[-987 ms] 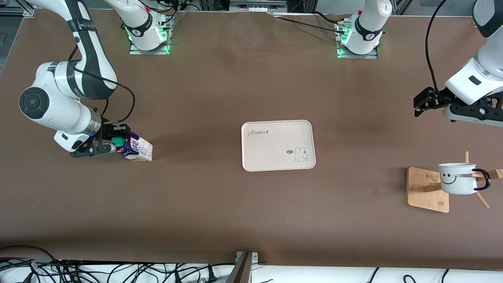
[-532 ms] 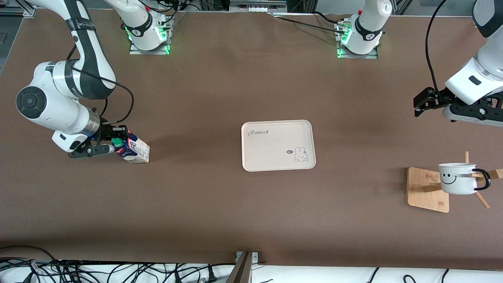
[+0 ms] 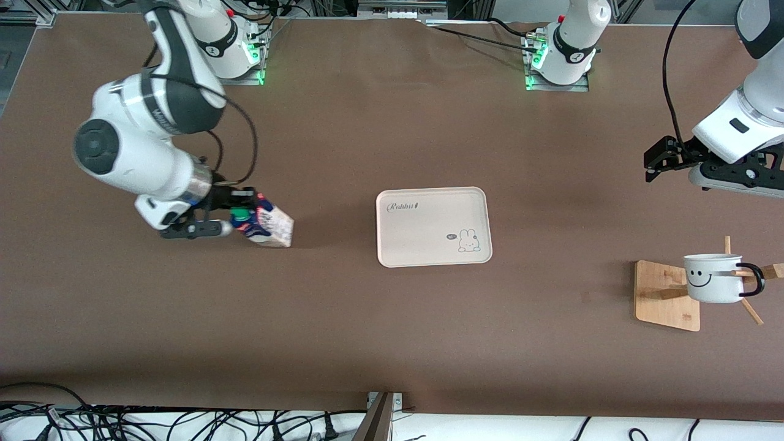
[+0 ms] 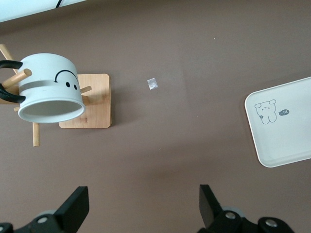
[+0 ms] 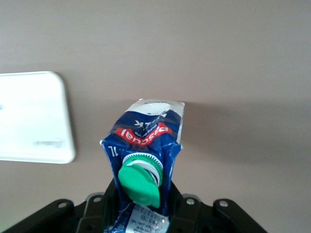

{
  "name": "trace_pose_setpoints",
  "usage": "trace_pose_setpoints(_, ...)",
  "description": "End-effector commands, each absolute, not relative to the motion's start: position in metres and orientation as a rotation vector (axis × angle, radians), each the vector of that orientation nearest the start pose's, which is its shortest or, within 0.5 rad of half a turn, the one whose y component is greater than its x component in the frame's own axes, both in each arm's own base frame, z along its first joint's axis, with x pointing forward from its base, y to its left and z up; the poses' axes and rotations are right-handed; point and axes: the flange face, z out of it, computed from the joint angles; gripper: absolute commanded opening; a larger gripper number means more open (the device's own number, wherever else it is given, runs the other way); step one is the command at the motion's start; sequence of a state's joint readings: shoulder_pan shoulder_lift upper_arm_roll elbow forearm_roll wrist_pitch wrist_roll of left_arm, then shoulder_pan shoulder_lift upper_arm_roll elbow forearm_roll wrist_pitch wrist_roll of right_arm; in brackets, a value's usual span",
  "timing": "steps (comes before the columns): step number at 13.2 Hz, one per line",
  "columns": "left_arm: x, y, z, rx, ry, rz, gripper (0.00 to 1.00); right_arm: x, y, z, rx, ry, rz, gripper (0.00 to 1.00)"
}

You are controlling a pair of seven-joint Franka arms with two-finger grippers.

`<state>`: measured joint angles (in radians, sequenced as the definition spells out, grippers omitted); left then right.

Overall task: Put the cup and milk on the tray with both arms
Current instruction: 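Carry the carton over the tray while the left gripper moves toward the mug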

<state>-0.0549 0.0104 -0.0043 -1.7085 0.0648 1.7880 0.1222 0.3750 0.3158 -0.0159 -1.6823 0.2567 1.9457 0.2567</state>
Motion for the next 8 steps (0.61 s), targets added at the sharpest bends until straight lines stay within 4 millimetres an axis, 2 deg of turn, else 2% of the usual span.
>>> trace_pose_setpoints(1, 0.576, -0.031, 0.577, -3.08, 0.286, -0.095, 1.0, 0.599, 0.342, 0.414, -2.898, 0.055, 0.183, 0.38)
trace_pose_setpoints(3, 0.576, -0.031, 0.577, -3.08, 0.289, -0.093, 1.0, 0.575, 0.42, 0.399, -2.91, 0.077, 0.19, 0.38)
trace_pose_setpoints(5, 0.58, -0.032, 0.574, -3.08, 0.287, -0.093, 1.0, 0.55, 0.478, 0.38, -2.906, 0.06, 0.115, 0.38)
trace_pose_setpoints(7, 0.587, -0.034, 0.576, -3.078, 0.291, -0.103, 1.0, 0.535, 0.502, 0.362, -2.941, 0.031, 0.065, 0.38)
trace_pose_setpoints(8, 0.59, -0.035, 0.575, -3.08, 0.291, -0.103, 1.0, 0.533, 0.505, 0.36, -2.95, 0.022, 0.054, 0.38)
